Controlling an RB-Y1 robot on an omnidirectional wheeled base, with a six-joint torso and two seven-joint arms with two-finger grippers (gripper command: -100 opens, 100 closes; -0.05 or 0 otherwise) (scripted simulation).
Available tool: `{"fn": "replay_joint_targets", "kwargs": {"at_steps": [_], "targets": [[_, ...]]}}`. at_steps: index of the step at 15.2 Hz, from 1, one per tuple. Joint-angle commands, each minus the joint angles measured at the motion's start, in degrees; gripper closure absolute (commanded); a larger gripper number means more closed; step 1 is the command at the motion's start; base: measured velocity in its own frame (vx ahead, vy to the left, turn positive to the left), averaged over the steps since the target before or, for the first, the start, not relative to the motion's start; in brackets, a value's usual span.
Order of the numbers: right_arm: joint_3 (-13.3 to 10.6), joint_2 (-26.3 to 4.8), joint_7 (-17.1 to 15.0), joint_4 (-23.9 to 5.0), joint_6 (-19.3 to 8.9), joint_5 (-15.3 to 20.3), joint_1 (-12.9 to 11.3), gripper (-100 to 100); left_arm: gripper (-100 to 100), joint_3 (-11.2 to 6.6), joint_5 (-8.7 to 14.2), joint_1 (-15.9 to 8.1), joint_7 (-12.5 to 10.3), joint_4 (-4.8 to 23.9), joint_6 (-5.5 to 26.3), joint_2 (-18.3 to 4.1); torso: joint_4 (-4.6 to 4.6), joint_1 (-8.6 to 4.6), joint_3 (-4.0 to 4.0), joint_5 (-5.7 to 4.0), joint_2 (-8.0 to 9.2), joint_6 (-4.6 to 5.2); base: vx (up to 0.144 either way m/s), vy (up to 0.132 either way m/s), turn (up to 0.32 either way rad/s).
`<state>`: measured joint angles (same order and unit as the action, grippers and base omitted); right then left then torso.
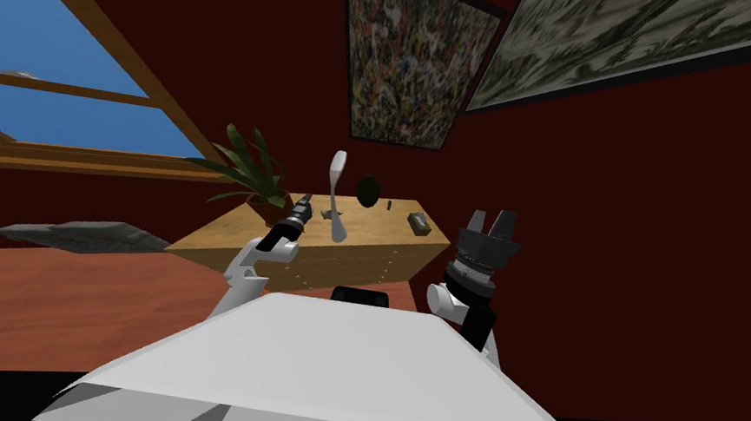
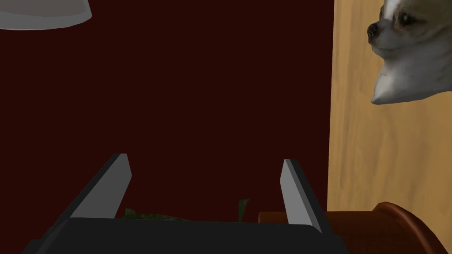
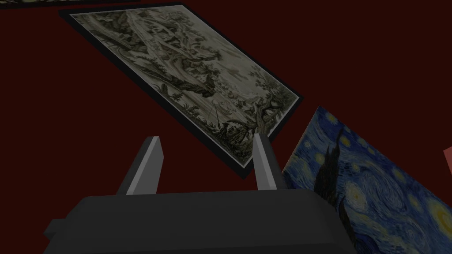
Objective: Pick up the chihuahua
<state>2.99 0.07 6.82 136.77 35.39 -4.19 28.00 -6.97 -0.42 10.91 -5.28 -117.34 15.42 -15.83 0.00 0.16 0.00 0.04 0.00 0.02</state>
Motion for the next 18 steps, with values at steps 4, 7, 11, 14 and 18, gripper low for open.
{"fn": "replay_joint_targets", "kwargs": {"at_steps": [4,7,11,14,18], "targets": [[0.0,0.0,0.0,0.0,0.0,0.0,0.0,0,-100,-0.39,0.1,-2.0,-1.6,1.3,5.7,-0.5,0.0,0.01,0.0,0.0,0.0,0.0,-0.014,0.032,-0.093],[0.0,0.0,0.0,0.0,0.0,0.0,0.0,0,-100,-0.73,0.3,-3.5,-2.8,2.4,9.1,-0.9,0.0,0.0,0.0,0.0,0.0,0.0,-0.014,0.032,-0.103],[0.0,0.0,0.0,0.0,0.0,0.0,0.0,0,-100,-1.4,0.6,-6.6,-5.2,4.6,14.1,-1.6,0.0,0.0,0.01,0.0,0.02,-0.03,-0.021,0.035,-0.108],[0.0,0.0,0.0,0.0,0.0,0.0,0.0,0,-100,-1.73,0.8,-8.1,-6.3,5.7,17.5,-2.0,0.0,-0.02,0.0,0.0,0.0,-0.03,-0.016,0.028,-0.1],[0.0,0.0,0.0,0.0,0.0,0.0,0.0,0,-100,-2.05,1.0,-9.6,-7.5,6.8,22.1,-2.3,0.0,-0.01,0.0,0.0,0.0,0.0,-0.019,0.034,-0.105]]}}
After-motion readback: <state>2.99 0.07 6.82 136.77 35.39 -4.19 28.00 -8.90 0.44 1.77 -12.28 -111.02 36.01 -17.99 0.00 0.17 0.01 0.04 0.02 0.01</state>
